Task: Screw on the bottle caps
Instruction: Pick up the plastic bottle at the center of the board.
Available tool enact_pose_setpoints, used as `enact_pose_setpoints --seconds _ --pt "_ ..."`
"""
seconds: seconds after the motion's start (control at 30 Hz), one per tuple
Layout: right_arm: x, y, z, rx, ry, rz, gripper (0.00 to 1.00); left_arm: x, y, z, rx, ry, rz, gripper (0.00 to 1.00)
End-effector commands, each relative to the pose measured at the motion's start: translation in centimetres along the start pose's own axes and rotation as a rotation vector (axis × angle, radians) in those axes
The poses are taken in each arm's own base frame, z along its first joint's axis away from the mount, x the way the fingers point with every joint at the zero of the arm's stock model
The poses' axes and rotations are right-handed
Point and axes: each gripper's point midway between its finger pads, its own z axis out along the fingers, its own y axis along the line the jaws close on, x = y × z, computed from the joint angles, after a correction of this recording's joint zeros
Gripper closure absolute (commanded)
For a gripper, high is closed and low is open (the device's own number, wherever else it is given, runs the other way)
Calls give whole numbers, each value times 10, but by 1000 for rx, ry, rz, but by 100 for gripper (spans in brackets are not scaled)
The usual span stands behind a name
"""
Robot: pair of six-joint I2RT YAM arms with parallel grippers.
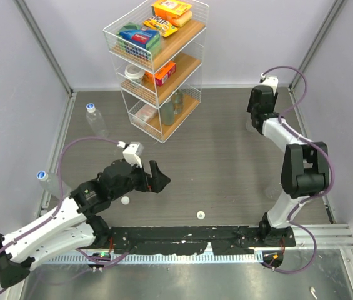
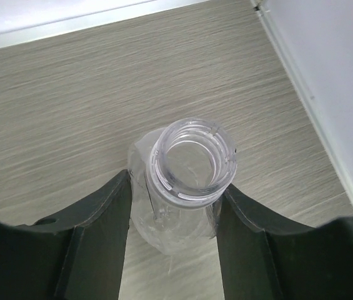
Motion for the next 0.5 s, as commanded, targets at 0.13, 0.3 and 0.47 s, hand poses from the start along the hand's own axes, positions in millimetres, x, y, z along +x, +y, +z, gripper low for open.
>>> enact_pose_setpoints --seconds 0.13,0.3,0.47 --pt "-54 66 -142 -598 3 419 63 -33 -96 -15 472 -87 168 0" --pt "-14 137 -262 -1063 140 190 60 -44 -114 -20 500 -39 247 0" --pt "28 160 -379 -1519 231 84 61 -35 -108 -21 502 -20 277 0"
